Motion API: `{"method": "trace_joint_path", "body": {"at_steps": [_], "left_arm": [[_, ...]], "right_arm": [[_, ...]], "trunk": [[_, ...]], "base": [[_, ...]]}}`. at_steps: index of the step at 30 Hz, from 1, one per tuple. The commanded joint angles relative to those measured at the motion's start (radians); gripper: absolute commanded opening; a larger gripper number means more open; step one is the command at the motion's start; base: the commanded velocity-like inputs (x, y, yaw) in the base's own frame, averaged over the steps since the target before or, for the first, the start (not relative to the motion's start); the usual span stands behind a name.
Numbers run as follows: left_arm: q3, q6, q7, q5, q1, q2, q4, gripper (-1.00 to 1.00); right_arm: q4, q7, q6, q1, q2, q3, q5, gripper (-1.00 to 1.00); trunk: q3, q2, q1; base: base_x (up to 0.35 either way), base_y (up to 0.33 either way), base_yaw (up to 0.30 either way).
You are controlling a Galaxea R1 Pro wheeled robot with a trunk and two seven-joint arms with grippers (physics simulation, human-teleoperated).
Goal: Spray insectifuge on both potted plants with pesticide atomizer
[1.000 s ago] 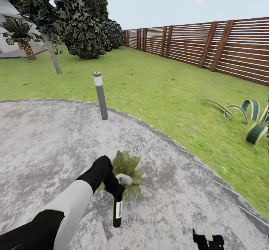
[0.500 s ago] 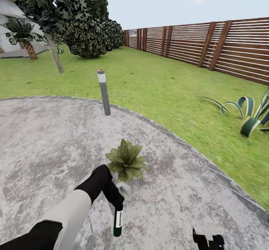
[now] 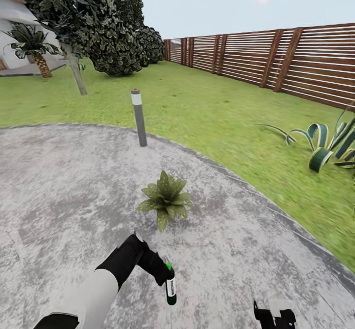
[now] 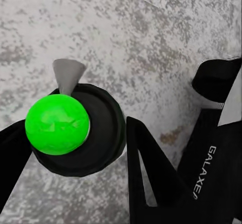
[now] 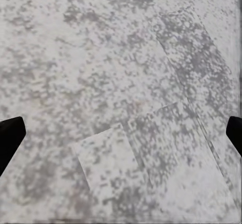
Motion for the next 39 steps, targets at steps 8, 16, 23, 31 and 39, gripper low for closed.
{"method": "trace_joint_path", "body": {"at_steps": [8,16,23,31,39], "left_arm": [[-0.001,0.009,0.042,0.006,0.001,0.001,0.0,-1.0],[0.0,-0.006,0.045,0.005,0.002,0.013,0.004,-1.0],[0.0,-0.133,0.045,0.002,0.003,0.091,0.013,-1.0],[-0.015,-0.227,0.033,-0.016,-0.007,0.131,0.012,-1.0],[-0.012,-0.35,-0.202,-0.228,-0.036,0.144,0.001,-1.0]], "right_arm": [[0.001,-0.004,-0.002,-0.001,-0.001,-0.009,0.011,1.0],[-0.003,-0.005,-0.003,-0.001,-0.007,-0.01,0.009,1.0],[-0.174,0.063,-0.002,-0.001,-0.022,-0.007,0.054,1.0],[-0.331,0.48,0.003,-0.023,-0.023,-0.008,0.262,1.0],[-0.396,1.001,0.072,-0.288,-0.006,-0.008,0.533,-1.0]], "trunk": [[-0.001,0.0,-0.001],[-0.001,0.0,-0.001],[-0.001,0.0,-0.001],[-0.001,0.0,-0.001],[-0.001,0.0,-0.001]], "base": [[-0.296,-0.134,0.227],[-0.09,-0.012,0.026],[0.0,0.0,0.0],[0.0,0.0,0.0],[0.0,0.0,0.0]]}}
